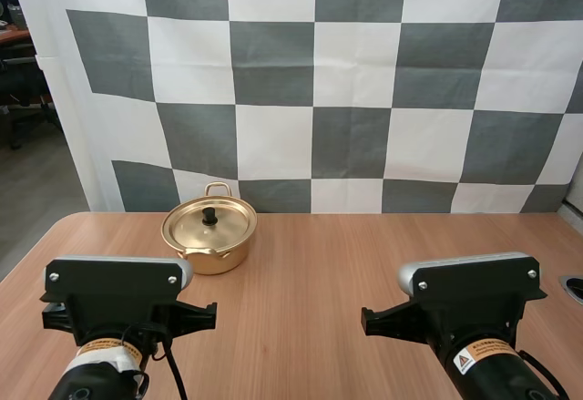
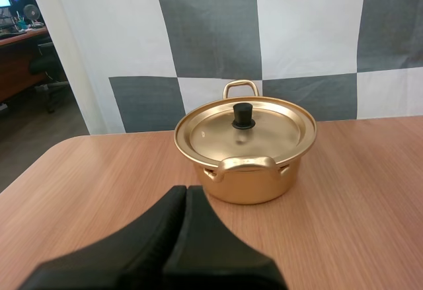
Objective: Open the pot, put the car inside, and close it
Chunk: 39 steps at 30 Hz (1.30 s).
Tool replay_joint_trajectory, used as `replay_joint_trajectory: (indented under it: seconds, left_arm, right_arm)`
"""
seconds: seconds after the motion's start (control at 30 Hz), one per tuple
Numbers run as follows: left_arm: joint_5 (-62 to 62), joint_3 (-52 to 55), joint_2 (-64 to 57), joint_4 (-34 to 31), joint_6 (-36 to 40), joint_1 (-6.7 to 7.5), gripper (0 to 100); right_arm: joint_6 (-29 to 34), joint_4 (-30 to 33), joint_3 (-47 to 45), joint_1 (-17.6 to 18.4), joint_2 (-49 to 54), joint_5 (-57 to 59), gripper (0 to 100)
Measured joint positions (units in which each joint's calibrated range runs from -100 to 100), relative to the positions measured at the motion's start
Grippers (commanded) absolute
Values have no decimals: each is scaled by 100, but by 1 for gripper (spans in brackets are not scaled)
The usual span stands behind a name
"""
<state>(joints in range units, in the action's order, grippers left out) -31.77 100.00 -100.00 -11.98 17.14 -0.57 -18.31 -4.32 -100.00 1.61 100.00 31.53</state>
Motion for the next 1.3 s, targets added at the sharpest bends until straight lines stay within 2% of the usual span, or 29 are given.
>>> replay_joint_trajectory:
  seconds: [0.57,0.73,1.3]
  left_arm:
    - [0,0,0,0,0,0,0]
    - [0,0,0,0,0,0,0]
    - [0,0,0,0,0,0,0]
  right_arm:
    - [0,0,0,-5,0,0,0]
    - [0,0,0,-267,0,0,0]
    - [0,0,0,-221,0,0,0]
